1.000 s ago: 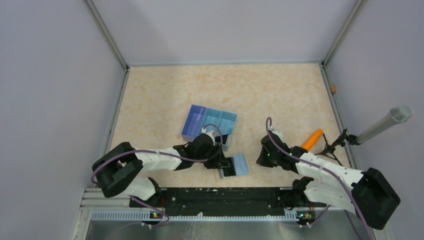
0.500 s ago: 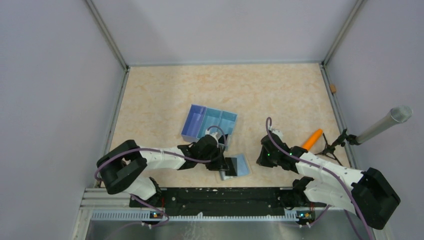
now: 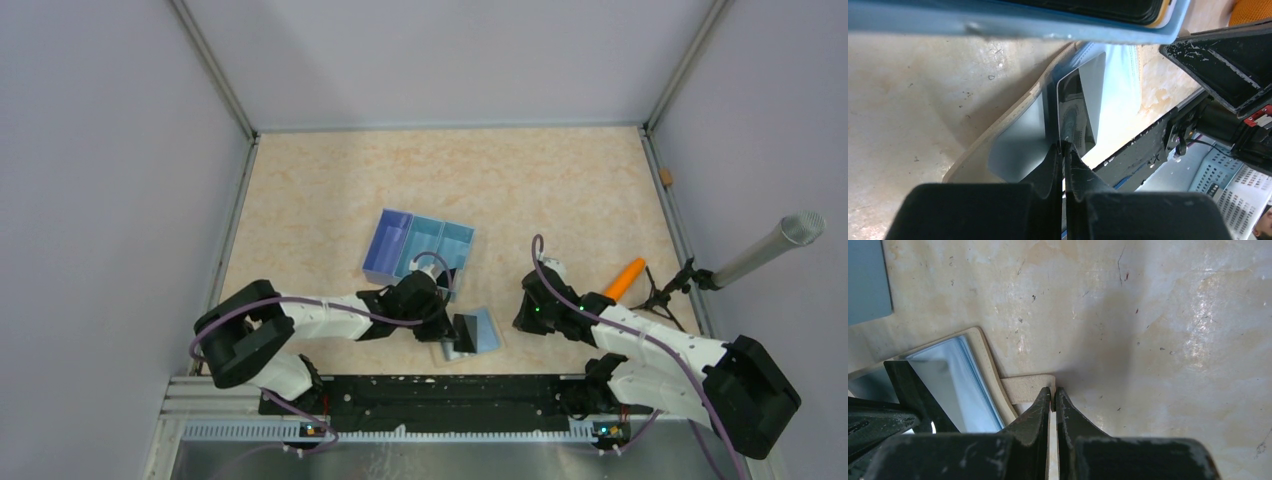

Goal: Put the credit cards into the card holder
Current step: Insert the credit card into the card holder.

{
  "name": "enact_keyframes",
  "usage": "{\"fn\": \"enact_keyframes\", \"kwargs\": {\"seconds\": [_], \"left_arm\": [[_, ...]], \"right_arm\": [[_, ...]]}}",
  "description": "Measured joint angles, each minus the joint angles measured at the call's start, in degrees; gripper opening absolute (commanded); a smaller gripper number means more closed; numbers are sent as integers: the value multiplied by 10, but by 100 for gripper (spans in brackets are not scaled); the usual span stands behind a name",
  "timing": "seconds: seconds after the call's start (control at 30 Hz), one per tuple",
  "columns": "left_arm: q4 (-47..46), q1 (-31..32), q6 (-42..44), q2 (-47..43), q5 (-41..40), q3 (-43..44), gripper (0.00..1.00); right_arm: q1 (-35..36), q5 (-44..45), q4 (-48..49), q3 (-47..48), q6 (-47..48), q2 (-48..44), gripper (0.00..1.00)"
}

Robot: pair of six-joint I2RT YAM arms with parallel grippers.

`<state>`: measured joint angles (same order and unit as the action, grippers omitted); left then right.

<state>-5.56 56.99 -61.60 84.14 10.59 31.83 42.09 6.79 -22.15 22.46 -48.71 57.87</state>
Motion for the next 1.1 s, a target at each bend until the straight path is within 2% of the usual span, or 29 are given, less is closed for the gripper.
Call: {"fn": "enact_keyframes", "kwargs": {"seconds": [0.6,0.97,1.07,1.1], "left_arm": [[-74,23,-78,-30,-80,-47,0],[-79,37,-88,-8,-113,-29,0],[-66,42,-87,-8,-125,-16,3],[-62,44,-87,-8,-128,-13,8]], "right_arm": [[-2,-9,23,-14,-5,-11,0],[-2,-20,30,-19,-10,-13,0],[-2,-21,30,-19,-10,-13,0],[-2,-21,31,-19,-10,-13,0]]}}
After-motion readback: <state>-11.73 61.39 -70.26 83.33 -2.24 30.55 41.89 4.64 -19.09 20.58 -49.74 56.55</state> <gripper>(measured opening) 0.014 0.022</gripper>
